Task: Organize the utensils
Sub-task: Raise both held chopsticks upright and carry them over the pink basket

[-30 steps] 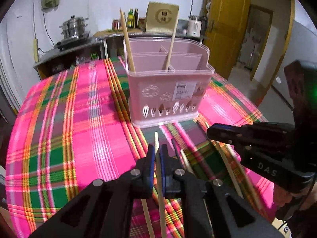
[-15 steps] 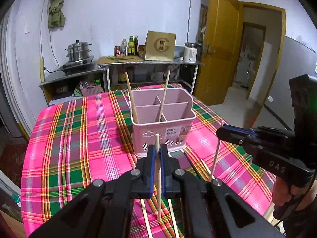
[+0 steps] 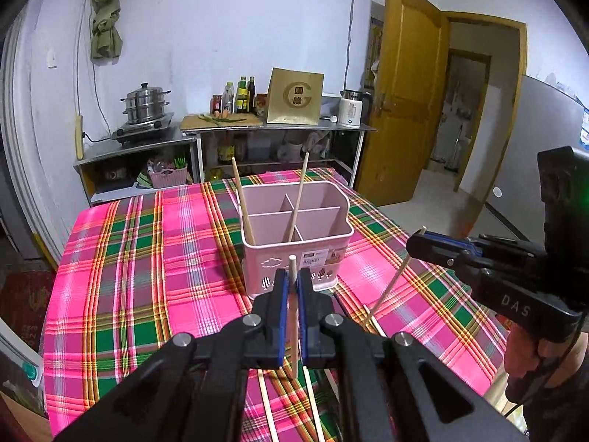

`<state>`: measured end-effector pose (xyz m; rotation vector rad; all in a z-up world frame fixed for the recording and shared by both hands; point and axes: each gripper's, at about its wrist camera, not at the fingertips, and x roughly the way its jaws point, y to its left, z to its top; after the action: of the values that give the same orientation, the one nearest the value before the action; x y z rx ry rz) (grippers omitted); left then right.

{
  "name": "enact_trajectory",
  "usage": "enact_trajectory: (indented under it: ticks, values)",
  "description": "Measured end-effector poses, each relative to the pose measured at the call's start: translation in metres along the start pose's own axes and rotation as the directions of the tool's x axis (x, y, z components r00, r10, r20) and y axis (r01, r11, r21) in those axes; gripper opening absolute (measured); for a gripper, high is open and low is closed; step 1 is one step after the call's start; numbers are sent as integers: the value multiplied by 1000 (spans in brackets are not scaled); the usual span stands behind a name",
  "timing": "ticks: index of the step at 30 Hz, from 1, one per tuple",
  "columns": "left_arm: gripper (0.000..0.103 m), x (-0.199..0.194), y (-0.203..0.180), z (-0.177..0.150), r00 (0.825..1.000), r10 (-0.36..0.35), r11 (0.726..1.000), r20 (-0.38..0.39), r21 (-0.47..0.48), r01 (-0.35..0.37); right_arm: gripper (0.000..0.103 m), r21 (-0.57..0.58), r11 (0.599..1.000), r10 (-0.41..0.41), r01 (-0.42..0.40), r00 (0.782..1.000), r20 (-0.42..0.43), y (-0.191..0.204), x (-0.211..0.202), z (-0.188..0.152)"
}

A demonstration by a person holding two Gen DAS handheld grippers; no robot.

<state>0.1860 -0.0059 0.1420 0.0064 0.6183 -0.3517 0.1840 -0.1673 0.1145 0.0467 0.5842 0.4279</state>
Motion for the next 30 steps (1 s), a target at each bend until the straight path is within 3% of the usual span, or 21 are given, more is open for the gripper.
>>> enact_trajectory:
  ticks: [11,30]
  values:
    - [6,-6,1,28,1000,-6,1000,23,10,5,4,-40,999,-4,5,1000,26,1,-5,22]
    - [6,-8,18,117,993,25,1000,115,-5,-24,4,-44,999,23,-17,990,139,0,-1,101]
